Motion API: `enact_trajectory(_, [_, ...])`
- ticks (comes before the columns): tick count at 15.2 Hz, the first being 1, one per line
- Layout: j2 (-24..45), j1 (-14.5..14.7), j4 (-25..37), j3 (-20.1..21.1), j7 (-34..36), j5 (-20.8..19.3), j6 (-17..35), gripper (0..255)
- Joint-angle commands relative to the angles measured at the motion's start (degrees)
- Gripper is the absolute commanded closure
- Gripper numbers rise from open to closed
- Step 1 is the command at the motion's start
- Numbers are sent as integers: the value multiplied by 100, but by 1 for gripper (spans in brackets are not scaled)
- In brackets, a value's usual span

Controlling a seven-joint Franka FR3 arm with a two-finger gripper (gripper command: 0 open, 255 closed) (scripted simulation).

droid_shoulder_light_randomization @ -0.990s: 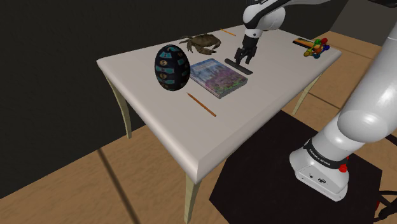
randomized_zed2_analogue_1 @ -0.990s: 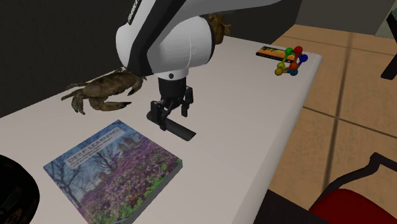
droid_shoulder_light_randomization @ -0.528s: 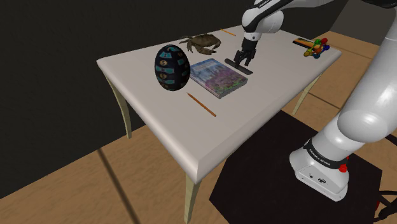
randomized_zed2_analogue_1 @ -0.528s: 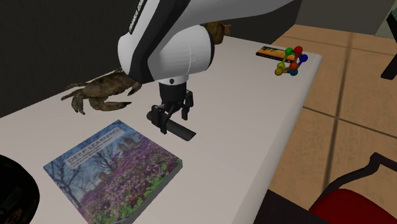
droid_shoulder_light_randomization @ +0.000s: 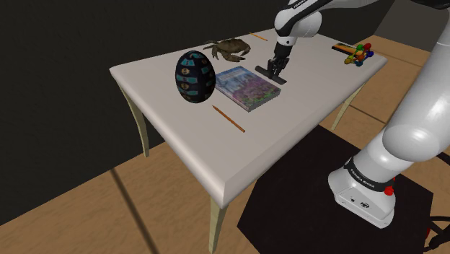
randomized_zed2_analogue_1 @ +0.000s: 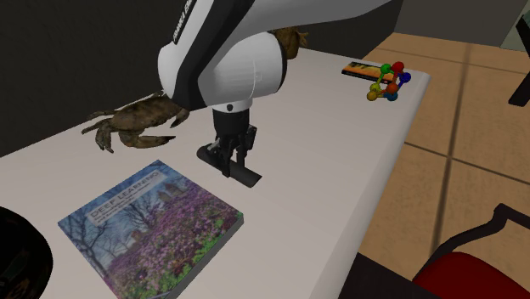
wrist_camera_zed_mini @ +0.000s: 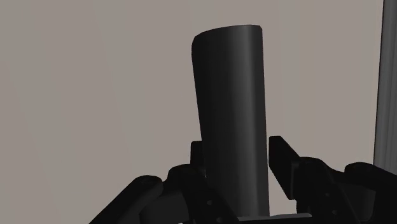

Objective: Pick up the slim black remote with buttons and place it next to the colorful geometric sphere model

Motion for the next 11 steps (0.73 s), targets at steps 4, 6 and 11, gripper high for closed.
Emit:
enact_trajectory(4, [18,5,0,9,0,6,-4,255])
enact_trajectory(6, [-74,14,44,-5,35,-36,-136,255])
enact_trajectory(11, [-288,31,176,-32,118,-132,-470,255])
